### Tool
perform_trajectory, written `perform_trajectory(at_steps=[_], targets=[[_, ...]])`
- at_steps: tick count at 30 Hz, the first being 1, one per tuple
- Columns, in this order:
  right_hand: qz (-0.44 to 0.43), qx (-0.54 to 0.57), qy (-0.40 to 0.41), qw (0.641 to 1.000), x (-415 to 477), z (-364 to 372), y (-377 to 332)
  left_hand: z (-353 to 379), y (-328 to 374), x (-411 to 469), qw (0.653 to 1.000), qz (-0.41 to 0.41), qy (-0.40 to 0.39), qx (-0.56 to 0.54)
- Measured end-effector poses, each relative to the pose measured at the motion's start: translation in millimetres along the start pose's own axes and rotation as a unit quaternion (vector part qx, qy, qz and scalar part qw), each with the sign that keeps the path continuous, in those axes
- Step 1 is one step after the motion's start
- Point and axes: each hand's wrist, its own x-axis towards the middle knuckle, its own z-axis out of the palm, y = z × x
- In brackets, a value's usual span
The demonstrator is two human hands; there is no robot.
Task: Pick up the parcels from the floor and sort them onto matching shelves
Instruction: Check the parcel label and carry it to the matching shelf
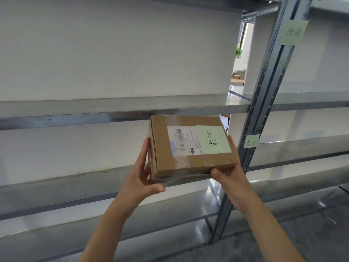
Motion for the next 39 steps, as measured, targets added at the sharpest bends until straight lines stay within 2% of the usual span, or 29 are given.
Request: perform_trajectory(at_steps=[3, 7, 10, 16, 20, 25, 28, 35, 39], targets=[[0.019, -0.040, -0.029, 0.999, -1.1, 4.7, -2.3, -0.8, -2.0, 0.8, 0.998, -0.011, 0.067, 0.000], [0.034, 0.067, 0.041, 0.996, 4.5, 7.9, -4.3, -12.1, -12.8, -1.8, 0.992, -0.006, 0.121, -0.022], [0.016, 0.069, 0.065, 0.995, 4.7, 13.8, -0.8, -16.0, -22.4, -3.7, 0.982, -0.005, 0.147, -0.117], [0.001, 0.008, 0.039, 0.999, 3.6, 16.2, -0.1, -21.5, -31.3, -0.2, 0.947, 0.000, 0.220, -0.234], [0.013, -0.112, 0.043, 0.993, 1.7, 15.5, -1.7, -21.0, -29.0, 3.3, 0.935, 0.000, 0.244, -0.258], [0.050, -0.103, -0.011, 0.993, -2.8, 16.0, 0.6, -16.0, -13.0, 12.5, 0.921, -0.025, 0.291, -0.258], [0.052, -0.052, -0.042, 0.996, -4.2, 20.0, 0.4, -7.7, 2.0, 15.2, 0.942, -0.023, 0.266, -0.204], [0.031, -0.020, -0.012, 0.999, -7.8, 30.1, 4.3, -1.3, 19.1, 14.6, 0.978, 0.020, 0.129, -0.162], [0.013, 0.024, -0.034, 0.999, -7.2, 31.8, -2.8, -8.1, 18.4, 13.3, 0.970, 0.011, 0.155, -0.186]])
